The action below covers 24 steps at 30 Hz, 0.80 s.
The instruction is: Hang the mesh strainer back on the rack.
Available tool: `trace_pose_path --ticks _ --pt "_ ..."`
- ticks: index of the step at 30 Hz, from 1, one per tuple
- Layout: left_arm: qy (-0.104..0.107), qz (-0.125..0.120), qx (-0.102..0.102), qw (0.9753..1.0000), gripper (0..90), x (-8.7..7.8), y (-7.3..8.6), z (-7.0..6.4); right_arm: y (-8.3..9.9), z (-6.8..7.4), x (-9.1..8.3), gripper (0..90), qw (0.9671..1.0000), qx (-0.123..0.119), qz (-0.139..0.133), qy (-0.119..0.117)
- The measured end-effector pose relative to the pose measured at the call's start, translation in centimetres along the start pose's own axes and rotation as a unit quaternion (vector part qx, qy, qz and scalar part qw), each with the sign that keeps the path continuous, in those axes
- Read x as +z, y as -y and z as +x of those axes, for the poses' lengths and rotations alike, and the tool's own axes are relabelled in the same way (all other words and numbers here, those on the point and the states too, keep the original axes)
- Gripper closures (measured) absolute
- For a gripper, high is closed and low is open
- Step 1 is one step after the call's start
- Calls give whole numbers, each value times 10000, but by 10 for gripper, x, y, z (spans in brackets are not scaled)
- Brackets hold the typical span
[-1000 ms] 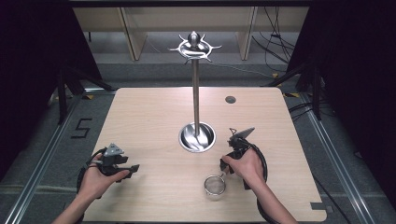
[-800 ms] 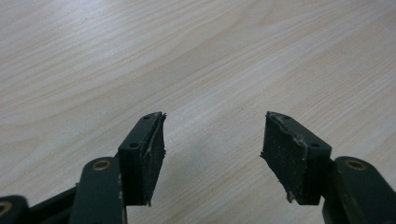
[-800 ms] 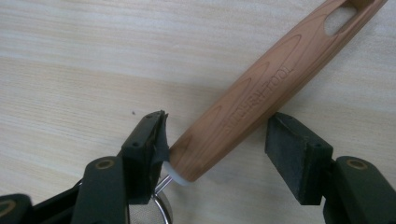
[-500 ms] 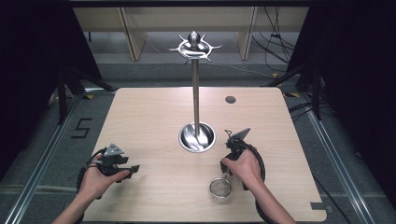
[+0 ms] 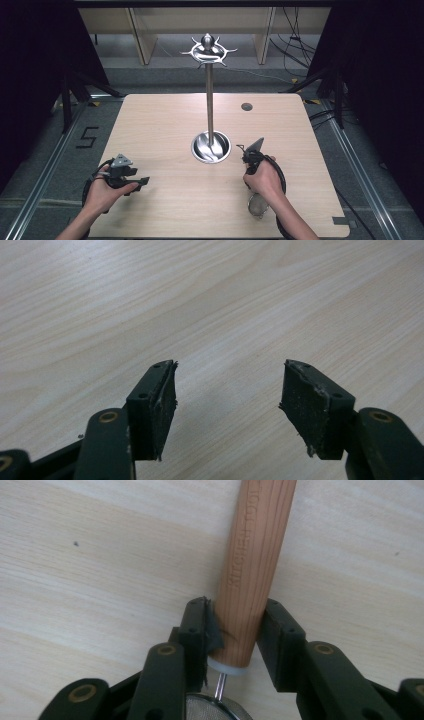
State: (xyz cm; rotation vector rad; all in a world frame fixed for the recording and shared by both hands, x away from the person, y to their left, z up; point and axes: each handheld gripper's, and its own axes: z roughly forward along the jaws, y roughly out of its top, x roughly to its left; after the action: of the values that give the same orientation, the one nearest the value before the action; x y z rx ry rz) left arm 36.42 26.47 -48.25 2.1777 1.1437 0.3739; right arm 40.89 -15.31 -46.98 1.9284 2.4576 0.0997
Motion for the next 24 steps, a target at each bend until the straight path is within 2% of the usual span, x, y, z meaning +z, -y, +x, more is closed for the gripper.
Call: trace_pose_path --ticks 4,5,9,14,19,21,22,23,24 --pt "-1 -7 -10 10000 377 0 0 0 0 0 2 624 10000 -29 -16 92" --pt "-1 -8 -7 10000 377 0 0 0 0 1 1 615 9999 26 7 117" --pt "-23 -15 -13 10000 377 0 0 0 0 -1 -1 620 9995 -204 -13 225" --pt "-25 -14 -11 10000 377 0 0 0 1 -3 0 654 9997 -167 11 200" --pt "10 0 -9 10000 377 0 0 0 2 -5 0 665 9994 -250 32 243" --pt "-2 -7 -12 10000 377 0 0 0 1 -5 -1 678 9995 -169 90 255" --pt "-5 2 -16 10000 377 0 0 0 2 -8 0 683 9993 -300 32 235" --pt "-2 6 -3 10000 377 0 0 0 2 -7 -1 685 9997 -168 97 165" --pt "2 6 -5 10000 377 -1 0 0 3 -10 -1 686 9994 -290 39 167"
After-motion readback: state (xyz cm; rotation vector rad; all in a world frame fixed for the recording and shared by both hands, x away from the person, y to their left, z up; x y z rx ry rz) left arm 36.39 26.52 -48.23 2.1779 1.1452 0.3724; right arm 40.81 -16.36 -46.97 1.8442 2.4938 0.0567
